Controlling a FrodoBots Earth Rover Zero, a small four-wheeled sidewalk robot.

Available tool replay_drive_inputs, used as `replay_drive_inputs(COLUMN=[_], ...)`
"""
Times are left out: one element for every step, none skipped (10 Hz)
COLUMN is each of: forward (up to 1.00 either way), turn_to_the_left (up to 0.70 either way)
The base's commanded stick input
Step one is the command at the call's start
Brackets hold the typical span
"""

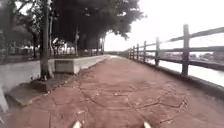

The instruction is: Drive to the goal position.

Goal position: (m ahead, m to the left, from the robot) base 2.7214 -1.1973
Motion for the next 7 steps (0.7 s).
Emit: replay_drive_inputs(forward=[0.50, 0.50, 0.50, 0.50, 0.50, 0.50, 0.50], turn_to_the_left=[0.00, 0.00, 0.00, 0.00, 0.00, 0.00, 0.00])
